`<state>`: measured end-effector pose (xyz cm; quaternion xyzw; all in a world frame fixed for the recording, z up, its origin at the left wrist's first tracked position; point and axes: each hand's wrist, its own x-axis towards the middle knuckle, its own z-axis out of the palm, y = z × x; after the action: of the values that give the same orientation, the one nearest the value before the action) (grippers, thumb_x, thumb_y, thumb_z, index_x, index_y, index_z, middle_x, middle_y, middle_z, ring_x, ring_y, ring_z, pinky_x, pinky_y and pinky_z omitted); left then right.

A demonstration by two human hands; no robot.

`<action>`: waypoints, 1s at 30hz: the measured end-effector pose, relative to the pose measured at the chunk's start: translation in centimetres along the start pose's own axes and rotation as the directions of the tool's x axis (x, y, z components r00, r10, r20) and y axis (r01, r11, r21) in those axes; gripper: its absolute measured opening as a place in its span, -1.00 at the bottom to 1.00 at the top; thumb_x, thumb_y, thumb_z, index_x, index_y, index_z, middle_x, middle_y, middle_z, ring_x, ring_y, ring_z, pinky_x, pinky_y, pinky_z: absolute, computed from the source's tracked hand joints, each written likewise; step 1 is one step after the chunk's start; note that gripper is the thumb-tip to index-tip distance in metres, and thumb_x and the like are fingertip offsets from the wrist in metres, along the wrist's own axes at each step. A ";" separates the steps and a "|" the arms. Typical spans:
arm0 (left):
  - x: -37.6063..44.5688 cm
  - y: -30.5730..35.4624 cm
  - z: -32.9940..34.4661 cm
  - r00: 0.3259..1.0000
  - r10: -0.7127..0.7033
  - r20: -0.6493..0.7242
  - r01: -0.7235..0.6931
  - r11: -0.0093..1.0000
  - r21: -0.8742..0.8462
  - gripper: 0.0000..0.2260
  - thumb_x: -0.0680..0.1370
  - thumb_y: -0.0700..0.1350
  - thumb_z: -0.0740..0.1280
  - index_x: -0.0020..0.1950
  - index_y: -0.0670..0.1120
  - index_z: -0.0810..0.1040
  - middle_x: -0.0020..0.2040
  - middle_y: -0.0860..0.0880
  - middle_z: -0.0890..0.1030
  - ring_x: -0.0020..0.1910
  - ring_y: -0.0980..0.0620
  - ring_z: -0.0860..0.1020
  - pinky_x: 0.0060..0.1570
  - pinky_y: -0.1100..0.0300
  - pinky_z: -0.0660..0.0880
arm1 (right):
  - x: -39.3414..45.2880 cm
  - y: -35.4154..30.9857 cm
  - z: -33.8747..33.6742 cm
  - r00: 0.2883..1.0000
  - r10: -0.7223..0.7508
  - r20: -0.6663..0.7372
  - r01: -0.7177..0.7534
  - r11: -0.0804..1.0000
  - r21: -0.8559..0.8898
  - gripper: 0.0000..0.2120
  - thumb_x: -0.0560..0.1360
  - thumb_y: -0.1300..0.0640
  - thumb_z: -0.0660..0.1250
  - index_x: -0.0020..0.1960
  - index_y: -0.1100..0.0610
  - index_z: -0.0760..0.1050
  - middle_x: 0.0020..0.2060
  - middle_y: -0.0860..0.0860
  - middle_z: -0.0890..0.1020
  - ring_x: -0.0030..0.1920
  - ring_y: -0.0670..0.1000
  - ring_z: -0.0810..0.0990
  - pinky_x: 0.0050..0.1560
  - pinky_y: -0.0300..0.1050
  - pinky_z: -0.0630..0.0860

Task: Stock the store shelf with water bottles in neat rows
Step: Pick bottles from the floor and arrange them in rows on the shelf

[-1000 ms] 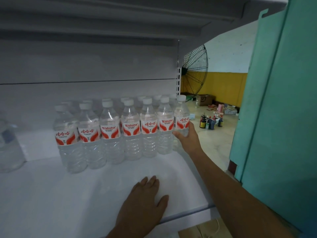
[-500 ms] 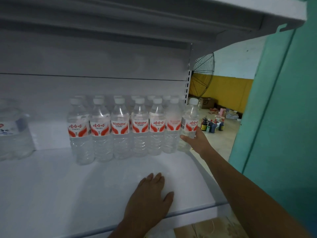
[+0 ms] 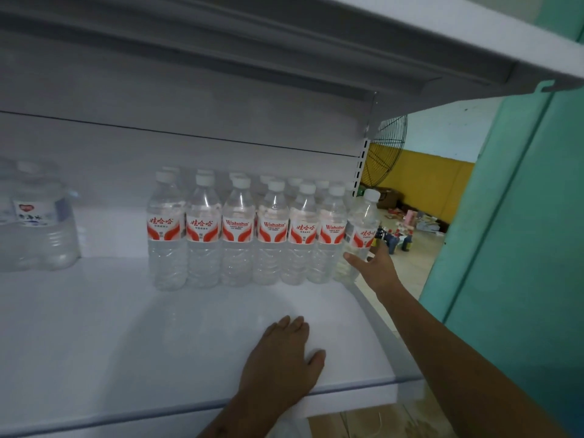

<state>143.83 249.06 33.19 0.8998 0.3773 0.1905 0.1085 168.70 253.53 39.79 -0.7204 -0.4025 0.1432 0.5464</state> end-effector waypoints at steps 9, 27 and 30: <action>-1.7 1.0 -2.1 0.987 -0.104 -0.121 0.073 0.969 -0.236 -0.50 0.60 0.13 0.15 0.50 -0.01 0.23 0.51 0.08 0.24 0.49 0.16 0.14 0.43 0.33 -0.01 | -8.2 -2.8 -3.4 1.000 0.012 0.004 -0.011 0.998 -0.066 -0.15 0.43 -0.05 0.49 0.55 0.12 0.12 0.46 0.11 0.33 0.38 0.15 0.40 0.28 0.08 0.44; -24.9 -9.0 -18.7 0.772 -0.500 -0.393 0.316 0.838 -0.445 -0.60 0.57 -0.04 0.29 0.39 -0.11 0.43 0.38 -0.05 0.46 0.34 0.01 0.42 0.32 0.26 0.24 | -32.3 -17.9 13.0 0.806 -0.349 0.478 0.323 0.936 0.139 -0.35 0.48 0.01 0.44 0.48 0.07 0.26 0.39 -0.03 0.41 0.31 -0.06 0.42 0.24 -0.20 0.38; -32.8 -12.9 -22.1 0.651 -0.614 -0.446 0.437 0.784 -0.441 -0.60 0.58 -0.03 0.28 0.41 -0.10 0.41 0.39 -0.04 0.44 0.36 0.01 0.40 0.29 0.27 0.25 | -37.3 -21.5 19.0 0.716 -0.396 0.575 0.318 0.918 0.237 -0.36 0.50 0.02 0.43 0.49 0.09 0.25 0.39 -0.02 0.42 0.27 -0.08 0.41 0.19 -0.22 0.36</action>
<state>105.17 235.53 40.22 0.6232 0.6059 0.4627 0.1744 123.62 240.49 43.59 -0.5087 -0.6794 0.2844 0.4457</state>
